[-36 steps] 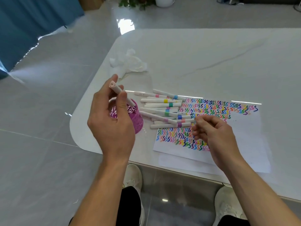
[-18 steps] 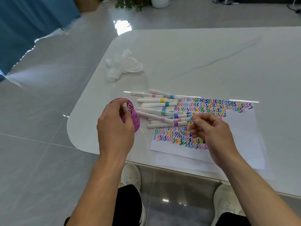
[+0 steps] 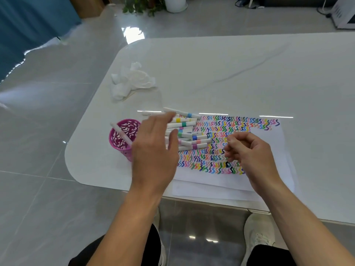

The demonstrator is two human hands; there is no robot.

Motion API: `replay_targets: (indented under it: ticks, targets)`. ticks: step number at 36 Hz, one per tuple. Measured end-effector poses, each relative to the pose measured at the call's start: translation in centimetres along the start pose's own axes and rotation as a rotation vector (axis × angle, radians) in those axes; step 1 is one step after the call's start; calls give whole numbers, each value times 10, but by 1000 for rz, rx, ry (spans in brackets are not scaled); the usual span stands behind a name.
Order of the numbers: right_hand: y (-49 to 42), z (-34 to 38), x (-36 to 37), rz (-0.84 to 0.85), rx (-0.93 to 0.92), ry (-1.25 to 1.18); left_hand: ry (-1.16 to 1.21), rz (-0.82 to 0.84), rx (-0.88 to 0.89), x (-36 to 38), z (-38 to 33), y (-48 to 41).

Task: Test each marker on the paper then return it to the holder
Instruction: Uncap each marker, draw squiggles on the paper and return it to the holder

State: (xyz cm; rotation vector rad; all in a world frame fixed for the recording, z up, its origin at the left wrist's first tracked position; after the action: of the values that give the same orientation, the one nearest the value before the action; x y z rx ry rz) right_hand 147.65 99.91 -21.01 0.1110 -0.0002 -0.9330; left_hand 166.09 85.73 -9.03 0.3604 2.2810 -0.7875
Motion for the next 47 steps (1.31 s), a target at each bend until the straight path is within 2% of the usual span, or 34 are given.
replay_targets:
  ticks: [5,8,13,25,30,38,47]
  targets:
    - [2,1,-11,-5,-58,122,-102,278,-71,45,3,12]
    - [2,2,-19,-6,-96,225,-190,365,-148,61,17,13]
    - [1,1,-28,7,-131,363,-269,383,-210,71,29,8]
    - [-1,-15,-26,73,-51,358,-314,366,-188,86,28,6]
    - [-1,-15,-25,83,-57,388,-222,280,-70,82,7,2]
    - [8,1,-20,105,-146,413,100,228,73,80,-44,8]
    - [18,34,-27,164,-353,297,423,329,121,96,-89,24]
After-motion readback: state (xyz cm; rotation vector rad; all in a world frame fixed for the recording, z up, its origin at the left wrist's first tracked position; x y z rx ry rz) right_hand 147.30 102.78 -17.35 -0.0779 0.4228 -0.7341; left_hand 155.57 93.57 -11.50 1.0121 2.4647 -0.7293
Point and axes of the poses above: each hand's wrist, its own y-axis away from the middle knuckle, its own x-axis out of the palm, z = x × y, the point moved 8 cm from there along -y, towards the middle knuckle, and after that the axes turned 9 degrees about -x, right-handed, at the moved point
